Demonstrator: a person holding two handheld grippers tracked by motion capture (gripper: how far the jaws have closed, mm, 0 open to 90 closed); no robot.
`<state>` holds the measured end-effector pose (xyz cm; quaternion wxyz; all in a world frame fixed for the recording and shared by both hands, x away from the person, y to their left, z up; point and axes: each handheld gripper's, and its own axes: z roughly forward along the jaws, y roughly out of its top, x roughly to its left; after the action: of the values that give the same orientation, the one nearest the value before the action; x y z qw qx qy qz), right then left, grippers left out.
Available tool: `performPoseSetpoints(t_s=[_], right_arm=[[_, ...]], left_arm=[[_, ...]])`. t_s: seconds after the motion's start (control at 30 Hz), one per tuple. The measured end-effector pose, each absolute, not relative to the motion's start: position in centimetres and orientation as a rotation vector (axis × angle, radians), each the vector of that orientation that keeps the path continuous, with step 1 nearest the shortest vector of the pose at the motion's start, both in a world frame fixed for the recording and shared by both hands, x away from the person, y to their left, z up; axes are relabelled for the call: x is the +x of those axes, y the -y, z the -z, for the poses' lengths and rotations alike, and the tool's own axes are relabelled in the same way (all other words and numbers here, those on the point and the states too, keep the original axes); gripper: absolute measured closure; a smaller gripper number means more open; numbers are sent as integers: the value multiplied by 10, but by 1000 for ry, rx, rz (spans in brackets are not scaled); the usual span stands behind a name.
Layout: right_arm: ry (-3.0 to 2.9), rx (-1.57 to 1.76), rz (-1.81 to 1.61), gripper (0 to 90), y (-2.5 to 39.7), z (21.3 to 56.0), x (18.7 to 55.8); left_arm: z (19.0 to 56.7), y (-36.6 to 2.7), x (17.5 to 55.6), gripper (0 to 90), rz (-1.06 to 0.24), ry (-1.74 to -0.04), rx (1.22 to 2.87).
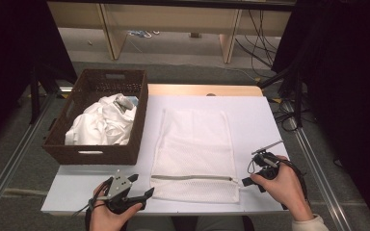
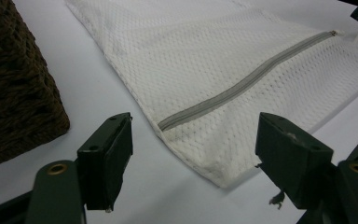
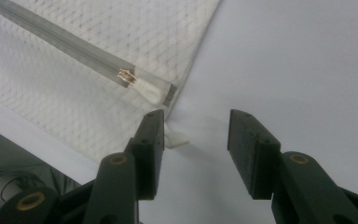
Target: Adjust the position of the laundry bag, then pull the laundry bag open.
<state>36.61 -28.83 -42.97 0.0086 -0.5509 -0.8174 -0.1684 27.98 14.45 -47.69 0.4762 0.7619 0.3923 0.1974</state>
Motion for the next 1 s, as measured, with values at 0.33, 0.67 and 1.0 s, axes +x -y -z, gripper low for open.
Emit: performPoseSetpoints(t_s=[0.33, 0.67, 1.0], right_arm=[[2530, -1729, 545, 562, 293, 429, 376], [2536, -1714, 549, 707, 288, 424, 374], [2475, -1776, 524, 875, 286, 426, 377]], left_arm=[[480, -145, 281, 271, -487, -971, 1847], [481, -142, 284, 287, -499, -950, 1885], [483, -141, 283, 297, -484, -959, 1884]])
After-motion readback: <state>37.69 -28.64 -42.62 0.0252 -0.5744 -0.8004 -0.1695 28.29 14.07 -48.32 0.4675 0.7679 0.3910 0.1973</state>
